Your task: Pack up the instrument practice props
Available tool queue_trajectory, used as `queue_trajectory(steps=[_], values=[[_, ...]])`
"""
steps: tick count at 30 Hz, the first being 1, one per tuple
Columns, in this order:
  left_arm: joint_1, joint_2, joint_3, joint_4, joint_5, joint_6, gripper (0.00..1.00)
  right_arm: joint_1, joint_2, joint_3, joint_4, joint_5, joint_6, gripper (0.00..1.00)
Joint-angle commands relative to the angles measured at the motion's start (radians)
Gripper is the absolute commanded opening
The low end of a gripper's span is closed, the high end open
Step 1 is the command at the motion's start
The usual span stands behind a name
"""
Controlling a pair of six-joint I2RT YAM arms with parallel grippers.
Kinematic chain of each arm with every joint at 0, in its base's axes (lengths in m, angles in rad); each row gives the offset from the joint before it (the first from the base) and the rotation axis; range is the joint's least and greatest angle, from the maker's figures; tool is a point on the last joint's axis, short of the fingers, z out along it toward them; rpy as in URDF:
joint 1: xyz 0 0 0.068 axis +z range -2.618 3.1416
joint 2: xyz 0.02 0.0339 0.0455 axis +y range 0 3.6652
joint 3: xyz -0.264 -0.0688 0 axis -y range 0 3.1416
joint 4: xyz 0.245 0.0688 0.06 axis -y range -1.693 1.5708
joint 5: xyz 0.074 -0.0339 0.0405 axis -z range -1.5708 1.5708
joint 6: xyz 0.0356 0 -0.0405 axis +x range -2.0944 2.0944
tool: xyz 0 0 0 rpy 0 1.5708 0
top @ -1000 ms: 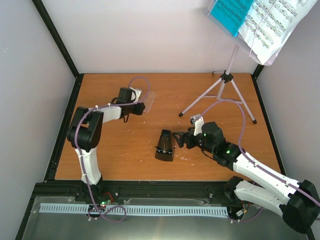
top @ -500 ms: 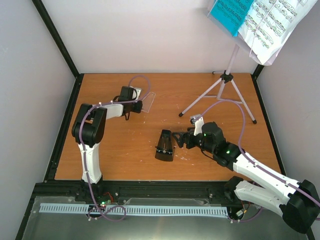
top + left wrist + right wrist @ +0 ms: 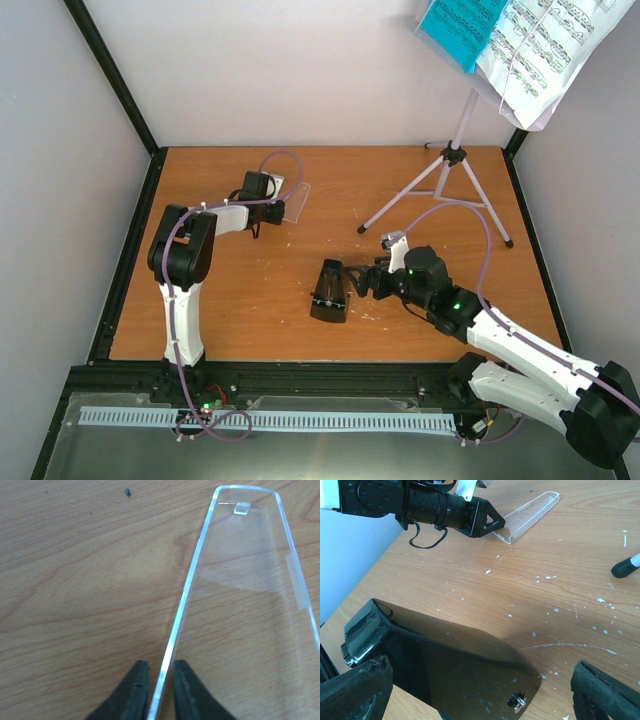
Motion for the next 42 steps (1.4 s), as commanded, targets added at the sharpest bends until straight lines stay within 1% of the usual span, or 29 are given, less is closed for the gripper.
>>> queue_trajectory(steps=[1, 4, 7, 10, 13, 15, 18, 20, 22, 23, 25, 27, 28, 31, 34, 36, 39, 42], values=[[0.005, 0.01, 0.019, -0.022, -0.021, 0.01, 0.09, -0.002, -0.028, -0.014, 0.017, 0.005, 0.01, 0.95], [0.005, -0.024, -0.013, -0.015, -0.021, 0.0, 0.01, -0.002, -0.042, -0.016, 0.013, 0.017, 0.009, 0.95], [0.005, -0.093, -0.072, 0.0, 0.007, -0.029, 0.0, -0.002, -0.064, -0.012, -0.012, 0.086, 0.032, 0.96], [0.005, -0.204, -0.168, 0.04, 0.047, -0.094, 0.0, -0.002, -0.094, 0.003, -0.048, 0.175, 0.085, 1.0], [0.005, -0.353, -0.245, 0.09, 0.124, -0.164, 0.0, -0.005, -0.139, 0.035, -0.082, 0.181, 0.087, 1.0], [0.0, -0.453, -0.265, 0.1, 0.213, -0.211, 0.0, -0.009, -0.176, 0.052, -0.084, 0.153, 0.072, 1.0], [-0.012, -0.591, -0.284, 0.109, 0.297, -0.257, 0.0, -0.031, -0.242, 0.067, -0.06, 0.116, 0.069, 1.0], [-0.012, -0.651, -0.267, 0.084, 0.352, -0.272, 0.0, -0.05, -0.281, 0.079, -0.029, 0.065, 0.065, 1.0], [-0.013, -0.689, -0.25, 0.077, 0.467, -0.306, 0.0, -0.068, -0.303, 0.099, -0.007, 0.004, 0.059, 1.0], [-0.012, -0.716, -0.263, 0.111, 0.565, -0.352, 0.01, -0.075, -0.305, 0.114, -0.002, -0.026, 0.058, 1.0], [-0.022, -0.763, -0.334, 0.286, 0.757, -0.494, 0.0, -0.09, -0.291, 0.152, 0.005, -0.094, 0.059, 1.0], [-0.055, -0.801, -0.409, 0.461, 0.873, -0.633, 0.0, -0.099, -0.273, 0.195, 0.032, -0.18, 0.07, 1.0], [-0.078, -0.815, -0.427, 0.499, 0.92, -0.669, 0.0, -0.101, -0.268, 0.207, 0.059, -0.215, 0.075, 1.0], [-0.156, -0.862, -0.44, 0.533, 0.983, -0.678, 0.0, -0.102, -0.243, 0.243, 0.14, -0.302, 0.105, 1.0], [-0.232, -0.902, -0.449, 0.579, 1.038, -0.697, 0.0, -0.102, -0.199, 0.274, 0.203, -0.351, 0.142, 1.0], [-0.281, -0.927, -0.463, 0.624, 1.046, -0.713, 0.0, -0.101, -0.168, 0.294, 0.218, -0.378, 0.16, 1.0], [-0.306, -0.942, -0.458, 0.597, 1.066, -0.7, 0.0, -0.101, -0.138, 0.3, 0.254, -0.4, 0.193, 1.0], [-0.315, -0.948, -0.46, 0.632, 1.1, -0.721, 0.0, -0.1, -0.13, 0.281, 0.348, -0.448, 0.244, 1.0]])
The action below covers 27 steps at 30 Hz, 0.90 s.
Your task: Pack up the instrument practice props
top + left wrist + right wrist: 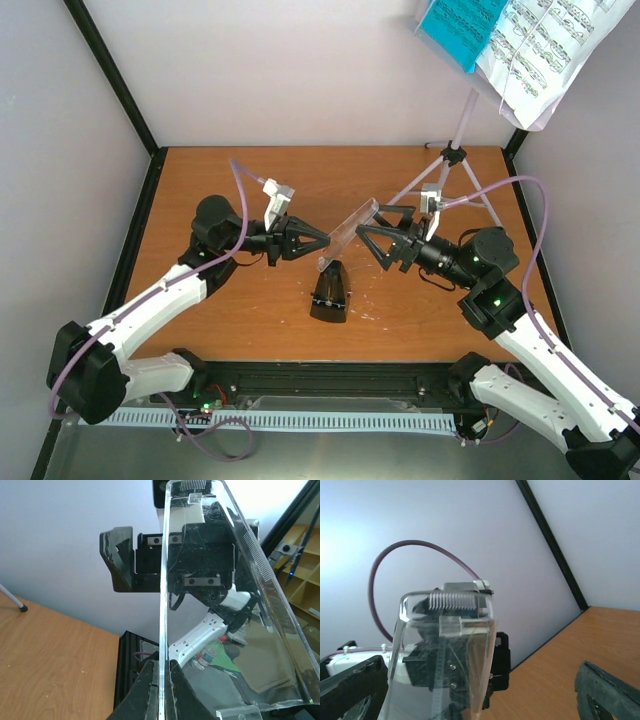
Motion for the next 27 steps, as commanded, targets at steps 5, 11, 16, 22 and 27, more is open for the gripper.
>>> queue_trajectory(steps=[5, 11, 16, 22, 27], values=[[-0.039, -0.007, 0.022, 0.116, 0.063, -0.047, 0.0, -0.001, 0.008, -0.016, 0.215, -0.103, 0.141, 1.0], [-0.039, 0.024, 0.028, 0.186, 0.058, -0.077, 0.0, 0.009, 0.017, -0.019, 0.257, -0.108, 0.164, 0.88], [-0.039, 0.028, 0.039, 0.163, 0.051, -0.052, 0.0, 0.016, 0.031, -0.04, 0.365, -0.132, 0.221, 0.76], [-0.039, 0.021, 0.038, 0.145, 0.045, -0.039, 0.0, 0.041, 0.04, -0.039, 0.325, -0.105, 0.197, 0.77], [-0.04, 0.018, 0.037, 0.149, 0.041, -0.038, 0.0, 0.073, 0.049, -0.033, 0.299, -0.079, 0.167, 0.81]])
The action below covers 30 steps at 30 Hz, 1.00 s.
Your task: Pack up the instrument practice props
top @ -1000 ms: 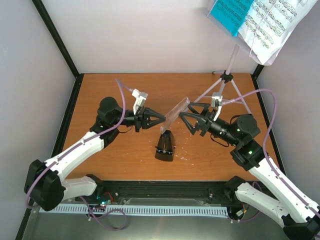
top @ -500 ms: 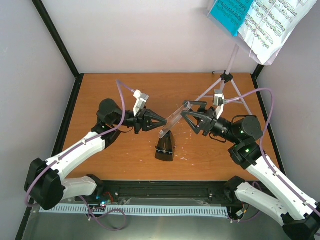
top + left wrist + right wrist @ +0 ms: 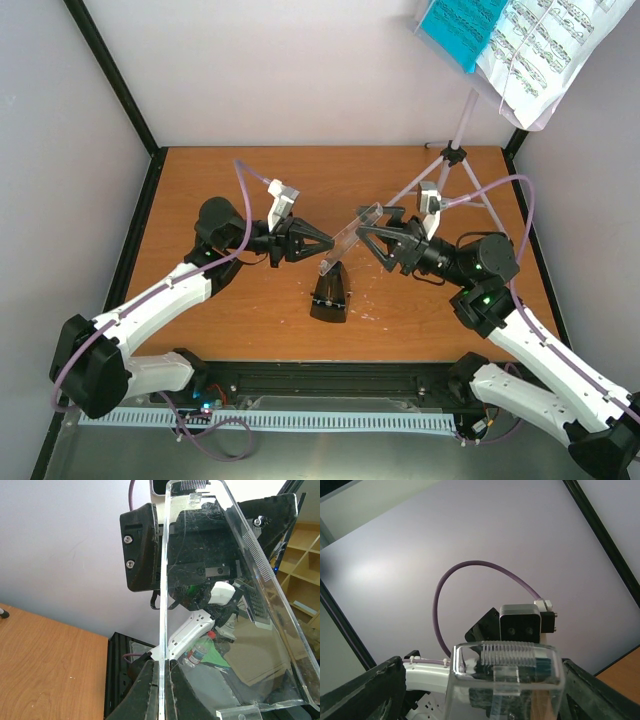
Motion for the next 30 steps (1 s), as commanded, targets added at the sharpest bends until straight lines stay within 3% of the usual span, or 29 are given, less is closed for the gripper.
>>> queue_trajectory(steps=[1, 6, 11, 14, 15, 16, 17, 18, 20, 23, 30], values=[[-0.012, -0.012, 0.036, 0.03, -0.003, 0.019, 0.0, 0.033, 0.011, -0.001, -0.003, 0.026, -0.03, 0.8], [-0.012, -0.015, 0.031, 0.033, -0.008, 0.016, 0.0, 0.061, 0.027, 0.005, -0.027, 0.048, -0.061, 0.71], [-0.012, -0.017, 0.026, 0.03, -0.014, 0.023, 0.0, 0.069, 0.025, 0.0, -0.027, 0.054, -0.09, 0.54], [-0.012, -0.015, 0.024, 0.02, -0.021, 0.034, 0.0, 0.071, 0.01, -0.015, -0.028, 0.073, -0.108, 0.51], [-0.012, -0.015, 0.021, 0.015, -0.027, 0.039, 0.04, 0.071, 0.002, -0.022, -0.031, 0.082, -0.116, 0.51], [-0.012, -0.02, 0.016, 0.006, -0.035, 0.05, 0.14, 0.071, -0.005, -0.026, -0.046, 0.092, -0.128, 0.51], [-0.012, -0.028, 0.009, -0.016, -0.05, 0.064, 0.41, 0.071, -0.018, -0.025, -0.072, 0.105, -0.145, 0.51], [-0.012, -0.039, -0.007, -0.032, -0.072, 0.082, 0.6, 0.071, -0.03, -0.023, -0.111, 0.124, -0.168, 0.52], [-0.01, -0.068, -0.053, -0.087, -0.147, 0.131, 0.81, 0.071, -0.058, -0.022, -0.217, 0.177, -0.229, 0.52], [-0.007, -0.102, -0.112, -0.198, -0.228, 0.196, 0.92, 0.071, -0.104, -0.029, -0.436, 0.292, -0.325, 0.52], [0.032, -0.222, -0.338, -0.328, -0.352, 0.188, 0.94, 0.071, -0.186, -0.168, -0.808, 0.477, -0.336, 0.53]])
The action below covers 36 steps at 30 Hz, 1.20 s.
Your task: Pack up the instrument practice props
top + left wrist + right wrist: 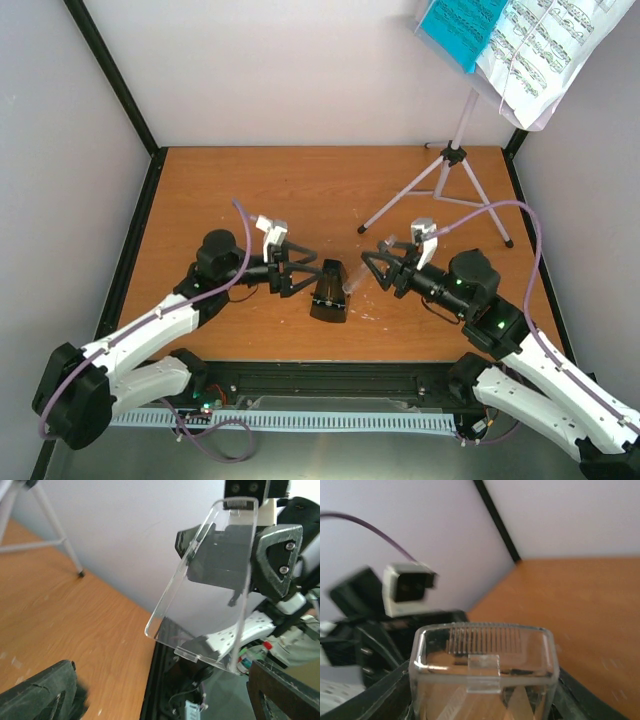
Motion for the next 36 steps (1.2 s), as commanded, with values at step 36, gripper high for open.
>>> queue_trajectory(steps=[36], values=[[-0.04, 0.454, -0.153, -0.009, 0.051, 0.213, 0.81, 0.099, 0.46, -0.256, 0.144, 0.29, 0.066, 0.53]])
